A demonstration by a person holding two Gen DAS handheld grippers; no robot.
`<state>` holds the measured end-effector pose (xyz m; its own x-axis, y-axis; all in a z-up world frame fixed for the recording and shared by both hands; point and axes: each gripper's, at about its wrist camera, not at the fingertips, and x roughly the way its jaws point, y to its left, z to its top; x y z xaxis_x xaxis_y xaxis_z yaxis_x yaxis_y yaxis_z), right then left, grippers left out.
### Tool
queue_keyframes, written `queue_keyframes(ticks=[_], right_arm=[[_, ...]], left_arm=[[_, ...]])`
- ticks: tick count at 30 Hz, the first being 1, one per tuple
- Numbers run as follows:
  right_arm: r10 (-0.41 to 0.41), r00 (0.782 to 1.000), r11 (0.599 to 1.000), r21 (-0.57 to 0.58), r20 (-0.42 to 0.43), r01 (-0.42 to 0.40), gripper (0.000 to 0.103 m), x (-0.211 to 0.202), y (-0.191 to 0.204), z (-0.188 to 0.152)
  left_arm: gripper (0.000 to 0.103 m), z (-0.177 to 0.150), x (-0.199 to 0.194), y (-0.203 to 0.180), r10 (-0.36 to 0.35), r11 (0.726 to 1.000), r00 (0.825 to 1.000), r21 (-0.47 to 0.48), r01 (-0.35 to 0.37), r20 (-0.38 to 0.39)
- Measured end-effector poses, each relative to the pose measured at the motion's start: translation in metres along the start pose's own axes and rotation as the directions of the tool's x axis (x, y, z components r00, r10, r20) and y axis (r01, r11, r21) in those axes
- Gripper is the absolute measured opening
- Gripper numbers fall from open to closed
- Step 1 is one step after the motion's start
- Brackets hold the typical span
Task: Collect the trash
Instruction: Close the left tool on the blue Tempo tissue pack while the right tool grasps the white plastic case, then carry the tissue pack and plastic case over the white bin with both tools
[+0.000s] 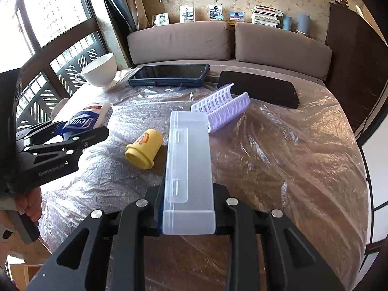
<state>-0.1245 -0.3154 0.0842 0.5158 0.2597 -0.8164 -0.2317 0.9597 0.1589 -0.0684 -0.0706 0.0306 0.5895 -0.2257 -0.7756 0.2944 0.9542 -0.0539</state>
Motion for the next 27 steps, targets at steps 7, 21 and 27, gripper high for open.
queue_keyframes(ticks=[7,21,27], right_arm=[[-0.013,1.000,1.000,-0.012,-0.011,0.013,0.026,-0.010,0.001,-0.012],[-0.024,0.999,0.999,-0.024,-0.022,0.023,0.026,-0.032,0.007,-0.038],[-0.026,0.999,0.999,-0.030,-0.028,0.025,0.026,-0.040,0.010,-0.047]], left_arm=[[0.058,-0.012,-0.012,-0.006,-0.008,1.000,1.000,-0.008,0.008,-0.006],[0.058,-0.037,-0.041,-0.024,-0.016,1.000,1.000,0.008,0.016,-0.008],[0.058,-0.047,-0.051,-0.030,-0.021,1.000,1.000,0.013,0.021,-0.012]])
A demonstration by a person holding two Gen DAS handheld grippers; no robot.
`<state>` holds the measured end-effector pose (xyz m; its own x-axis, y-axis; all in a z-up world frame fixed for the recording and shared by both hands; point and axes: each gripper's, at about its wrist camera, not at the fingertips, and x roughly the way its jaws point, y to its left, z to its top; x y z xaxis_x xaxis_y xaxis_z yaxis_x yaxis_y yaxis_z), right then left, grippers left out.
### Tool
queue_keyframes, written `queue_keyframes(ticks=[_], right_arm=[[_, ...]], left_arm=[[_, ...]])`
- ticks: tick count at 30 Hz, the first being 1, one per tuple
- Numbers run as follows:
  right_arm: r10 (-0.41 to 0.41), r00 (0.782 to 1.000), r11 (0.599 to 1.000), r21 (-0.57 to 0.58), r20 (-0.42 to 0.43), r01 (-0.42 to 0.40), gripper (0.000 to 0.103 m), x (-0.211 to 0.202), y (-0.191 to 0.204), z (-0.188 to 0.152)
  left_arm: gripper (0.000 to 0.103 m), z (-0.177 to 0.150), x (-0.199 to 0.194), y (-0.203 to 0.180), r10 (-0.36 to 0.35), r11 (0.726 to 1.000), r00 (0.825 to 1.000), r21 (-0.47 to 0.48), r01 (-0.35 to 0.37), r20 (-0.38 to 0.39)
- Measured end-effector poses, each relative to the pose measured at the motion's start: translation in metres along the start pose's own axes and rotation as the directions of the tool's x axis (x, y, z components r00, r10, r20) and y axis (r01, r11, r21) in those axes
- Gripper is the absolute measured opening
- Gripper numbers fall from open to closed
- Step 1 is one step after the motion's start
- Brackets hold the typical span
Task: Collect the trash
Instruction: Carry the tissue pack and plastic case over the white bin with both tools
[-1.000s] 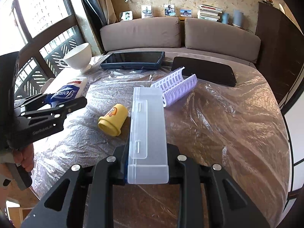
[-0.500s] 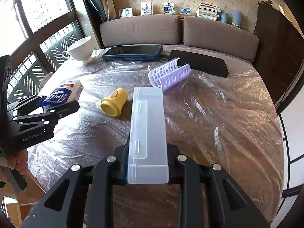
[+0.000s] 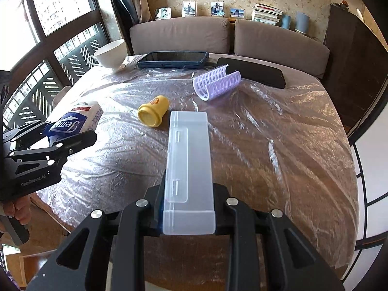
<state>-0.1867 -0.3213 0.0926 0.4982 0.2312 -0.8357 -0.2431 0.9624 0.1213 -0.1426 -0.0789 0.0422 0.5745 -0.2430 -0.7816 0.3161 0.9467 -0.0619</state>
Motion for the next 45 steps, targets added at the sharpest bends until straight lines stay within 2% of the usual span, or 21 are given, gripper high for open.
queue_keyframes(ticks=[20,45], right_arm=[[0.001,1.000,1.000,-0.014,-0.025,-0.001,0.026,-0.022,0.004,-0.033],[0.076,0.994,0.994,-0.076,-0.082,-0.082,0.026,-0.038,0.023,-0.074]], left_arm=[[0.058,-0.033,-0.022,-0.026,-0.030,0.999,0.999,0.031,0.032,-0.034],[0.058,-0.077,-0.041,-0.048,-0.079,0.990,0.991,0.105,0.090,-0.107]])
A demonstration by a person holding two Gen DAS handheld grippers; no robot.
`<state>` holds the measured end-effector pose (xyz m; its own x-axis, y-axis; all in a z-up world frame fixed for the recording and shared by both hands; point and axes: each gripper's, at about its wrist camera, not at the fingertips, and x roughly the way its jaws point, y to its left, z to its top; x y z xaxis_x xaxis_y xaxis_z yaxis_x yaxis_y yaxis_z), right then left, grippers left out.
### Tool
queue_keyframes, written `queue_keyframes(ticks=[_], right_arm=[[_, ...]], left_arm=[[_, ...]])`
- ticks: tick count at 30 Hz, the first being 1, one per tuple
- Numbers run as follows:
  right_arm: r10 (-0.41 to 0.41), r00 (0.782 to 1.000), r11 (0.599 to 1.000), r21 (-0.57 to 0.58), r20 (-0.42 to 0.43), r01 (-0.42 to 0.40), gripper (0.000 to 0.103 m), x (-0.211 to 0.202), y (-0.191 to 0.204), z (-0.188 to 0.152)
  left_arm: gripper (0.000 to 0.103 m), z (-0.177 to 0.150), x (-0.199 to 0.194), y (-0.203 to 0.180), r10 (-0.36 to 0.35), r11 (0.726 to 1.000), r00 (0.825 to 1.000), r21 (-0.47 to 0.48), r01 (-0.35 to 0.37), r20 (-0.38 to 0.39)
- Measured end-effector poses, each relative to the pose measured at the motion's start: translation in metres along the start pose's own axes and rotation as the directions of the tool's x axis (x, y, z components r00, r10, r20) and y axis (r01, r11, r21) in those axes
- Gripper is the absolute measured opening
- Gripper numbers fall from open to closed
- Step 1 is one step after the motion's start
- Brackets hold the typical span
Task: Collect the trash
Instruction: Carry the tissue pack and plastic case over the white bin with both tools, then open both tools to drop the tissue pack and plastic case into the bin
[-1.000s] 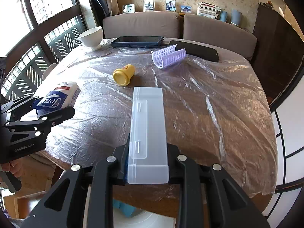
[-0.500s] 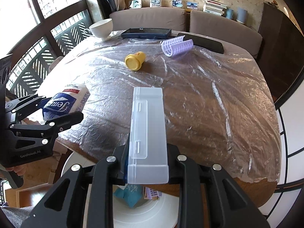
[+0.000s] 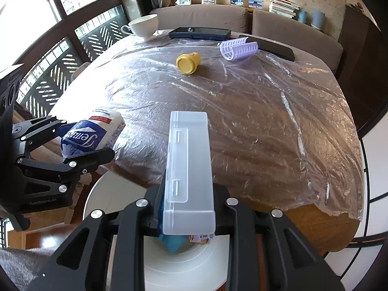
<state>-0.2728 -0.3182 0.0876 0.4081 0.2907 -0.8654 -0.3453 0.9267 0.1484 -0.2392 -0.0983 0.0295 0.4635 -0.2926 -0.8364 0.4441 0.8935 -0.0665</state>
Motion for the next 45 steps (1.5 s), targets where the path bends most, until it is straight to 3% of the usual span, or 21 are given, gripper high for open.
queue_keyframes(ticks=[18,45], right_arm=[[0.033,0.999,0.997,-0.071,-0.031,-0.035,0.026,-0.012,0.015,-0.028],[0.047,0.983,0.986,-0.151,-0.175,-0.075,0.026,0.013,0.020,-0.069]], left_arm=[[0.058,-0.024,-0.011,-0.017,-0.038,0.996,0.999,0.080,0.041,-0.031],[0.058,-0.059,0.010,-0.033,-0.060,0.981,0.988,0.174,0.085,-0.144]])
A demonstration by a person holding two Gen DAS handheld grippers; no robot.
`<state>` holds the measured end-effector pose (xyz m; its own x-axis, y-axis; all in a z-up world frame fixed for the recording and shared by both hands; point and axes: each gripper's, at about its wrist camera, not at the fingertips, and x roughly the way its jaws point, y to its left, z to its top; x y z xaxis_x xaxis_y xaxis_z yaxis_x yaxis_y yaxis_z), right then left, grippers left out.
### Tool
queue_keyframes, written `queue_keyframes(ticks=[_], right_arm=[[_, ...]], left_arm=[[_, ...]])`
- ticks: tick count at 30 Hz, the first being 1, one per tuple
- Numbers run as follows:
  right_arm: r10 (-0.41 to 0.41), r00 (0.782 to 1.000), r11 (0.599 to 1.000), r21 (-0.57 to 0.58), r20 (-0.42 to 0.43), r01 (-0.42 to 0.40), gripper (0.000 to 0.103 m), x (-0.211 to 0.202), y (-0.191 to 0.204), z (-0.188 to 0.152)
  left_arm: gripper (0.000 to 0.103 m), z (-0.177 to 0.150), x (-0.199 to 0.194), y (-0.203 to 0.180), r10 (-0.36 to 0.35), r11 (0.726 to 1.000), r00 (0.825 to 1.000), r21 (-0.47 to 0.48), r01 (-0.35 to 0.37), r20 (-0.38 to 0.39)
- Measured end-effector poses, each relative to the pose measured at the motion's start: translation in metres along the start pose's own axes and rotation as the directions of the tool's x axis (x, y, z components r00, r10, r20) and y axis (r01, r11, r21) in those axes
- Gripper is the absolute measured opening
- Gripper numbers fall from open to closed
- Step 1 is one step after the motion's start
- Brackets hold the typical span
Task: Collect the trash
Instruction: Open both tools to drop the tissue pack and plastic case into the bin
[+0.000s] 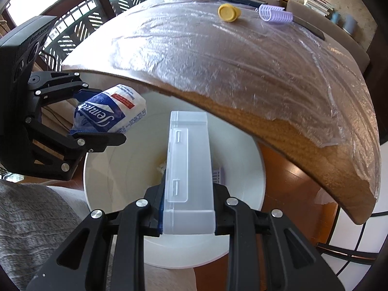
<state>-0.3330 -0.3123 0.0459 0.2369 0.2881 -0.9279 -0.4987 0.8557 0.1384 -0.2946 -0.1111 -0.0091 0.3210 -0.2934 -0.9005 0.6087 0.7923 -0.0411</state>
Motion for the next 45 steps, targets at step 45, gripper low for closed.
queue_keyframes(ticks=[45], right_arm=[[-0.056,0.998,0.998,0.030,0.018,0.056,0.062,0.002,-0.005,0.014]], left_arm=[[0.083,0.005,0.036,-0.014,0.057,0.998,0.993,0.039,-0.053,-0.107]])
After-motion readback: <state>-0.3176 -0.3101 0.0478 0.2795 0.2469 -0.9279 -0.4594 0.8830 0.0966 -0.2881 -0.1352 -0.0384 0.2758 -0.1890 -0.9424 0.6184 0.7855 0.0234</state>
